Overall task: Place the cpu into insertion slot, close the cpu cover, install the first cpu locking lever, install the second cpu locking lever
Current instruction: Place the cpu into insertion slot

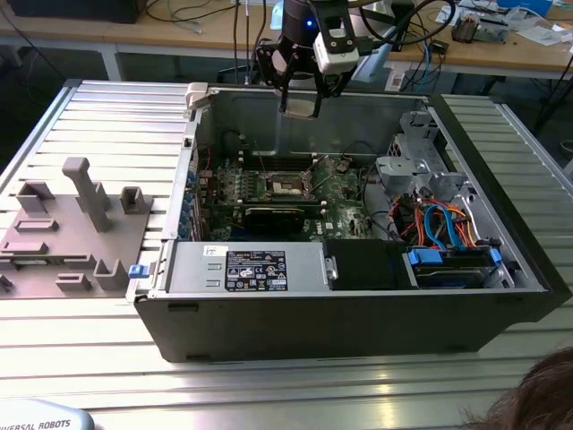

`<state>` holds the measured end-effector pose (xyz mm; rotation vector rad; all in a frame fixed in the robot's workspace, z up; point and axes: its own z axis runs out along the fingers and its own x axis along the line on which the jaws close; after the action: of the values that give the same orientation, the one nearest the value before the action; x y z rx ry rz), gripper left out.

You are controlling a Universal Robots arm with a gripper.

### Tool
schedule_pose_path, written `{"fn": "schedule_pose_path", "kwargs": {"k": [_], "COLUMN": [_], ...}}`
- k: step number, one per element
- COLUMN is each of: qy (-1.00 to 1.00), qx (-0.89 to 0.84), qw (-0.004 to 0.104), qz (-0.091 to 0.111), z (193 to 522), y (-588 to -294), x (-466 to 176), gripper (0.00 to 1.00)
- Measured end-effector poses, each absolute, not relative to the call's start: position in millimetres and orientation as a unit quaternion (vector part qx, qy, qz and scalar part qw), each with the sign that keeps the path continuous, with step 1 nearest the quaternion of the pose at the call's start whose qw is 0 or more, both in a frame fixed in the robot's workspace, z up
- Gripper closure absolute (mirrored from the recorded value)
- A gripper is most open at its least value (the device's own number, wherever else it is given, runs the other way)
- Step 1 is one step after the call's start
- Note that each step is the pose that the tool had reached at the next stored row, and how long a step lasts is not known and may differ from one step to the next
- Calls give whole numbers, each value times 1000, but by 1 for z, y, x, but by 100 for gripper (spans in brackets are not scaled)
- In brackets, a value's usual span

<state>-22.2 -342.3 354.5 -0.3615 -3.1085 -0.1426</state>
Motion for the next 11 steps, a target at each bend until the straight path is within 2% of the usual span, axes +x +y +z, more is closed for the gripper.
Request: {"fn": "schedule_pose_path", "kwargs": {"k": [11], "qy": [-991], "qx": [-129], "qw": [4], "qz": [-46], "z": [354], "y": [-342], "x": [-22], "gripper": [46]}}
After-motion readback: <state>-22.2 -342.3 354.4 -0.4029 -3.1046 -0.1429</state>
